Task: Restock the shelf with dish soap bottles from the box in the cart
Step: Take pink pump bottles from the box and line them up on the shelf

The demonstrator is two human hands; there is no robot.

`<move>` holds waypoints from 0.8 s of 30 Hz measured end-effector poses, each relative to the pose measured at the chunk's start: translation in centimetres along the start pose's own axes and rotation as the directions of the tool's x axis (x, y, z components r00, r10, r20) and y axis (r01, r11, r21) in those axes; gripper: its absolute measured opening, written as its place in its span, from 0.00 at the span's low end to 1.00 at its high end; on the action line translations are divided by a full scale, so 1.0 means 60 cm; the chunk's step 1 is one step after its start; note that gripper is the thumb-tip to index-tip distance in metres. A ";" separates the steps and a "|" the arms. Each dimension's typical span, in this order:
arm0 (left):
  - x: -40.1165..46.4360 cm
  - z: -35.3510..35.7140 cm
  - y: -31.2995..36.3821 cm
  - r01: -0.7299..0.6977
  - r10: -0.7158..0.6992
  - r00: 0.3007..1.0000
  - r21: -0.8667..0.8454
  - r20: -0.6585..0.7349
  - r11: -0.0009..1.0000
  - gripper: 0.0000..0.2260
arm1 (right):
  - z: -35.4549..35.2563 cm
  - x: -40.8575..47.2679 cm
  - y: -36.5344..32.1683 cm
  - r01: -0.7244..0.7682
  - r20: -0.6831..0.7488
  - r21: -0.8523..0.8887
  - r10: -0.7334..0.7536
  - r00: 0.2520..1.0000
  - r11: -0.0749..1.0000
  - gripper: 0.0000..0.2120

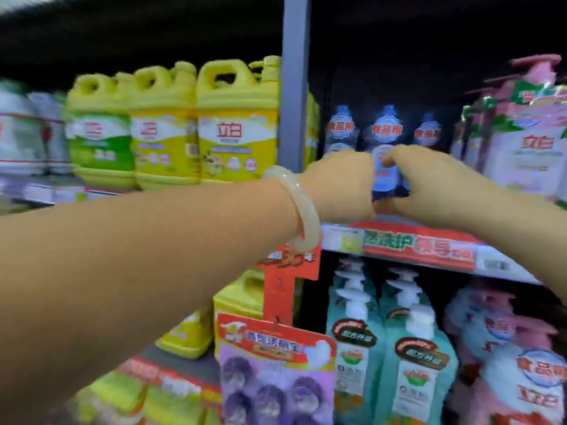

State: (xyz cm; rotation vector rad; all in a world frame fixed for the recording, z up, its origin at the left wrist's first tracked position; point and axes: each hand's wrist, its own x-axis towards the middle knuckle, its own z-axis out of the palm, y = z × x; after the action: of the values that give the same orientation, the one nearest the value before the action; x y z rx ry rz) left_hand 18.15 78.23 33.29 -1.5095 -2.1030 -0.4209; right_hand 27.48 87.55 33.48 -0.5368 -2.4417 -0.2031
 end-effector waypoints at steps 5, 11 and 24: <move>-0.244 -0.054 -0.162 0.268 -0.310 0.940 0.254 0.145 0.930 0.23 | 0.106 -0.005 -0.275 0.314 0.192 0.091 -0.326 0.926 0.945 0.29; -0.586 -0.082 -0.312 0.524 -0.700 0.682 0.527 0.212 0.669 0.23 | 0.230 -0.122 -0.606 0.577 0.316 0.267 -0.636 0.704 0.772 0.31; -1.006 -0.183 -0.455 0.734 -0.965 0.189 0.627 0.181 0.261 0.26 | 0.308 -0.287 -1.047 0.655 0.347 0.579 -0.874 0.341 0.486 0.25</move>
State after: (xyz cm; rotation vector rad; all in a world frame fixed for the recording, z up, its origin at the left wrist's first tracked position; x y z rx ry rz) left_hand 9.96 16.11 9.13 0.1237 -3.1363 0.1685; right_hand 3.21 29.99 7.35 0.9964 -3.0793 0.0438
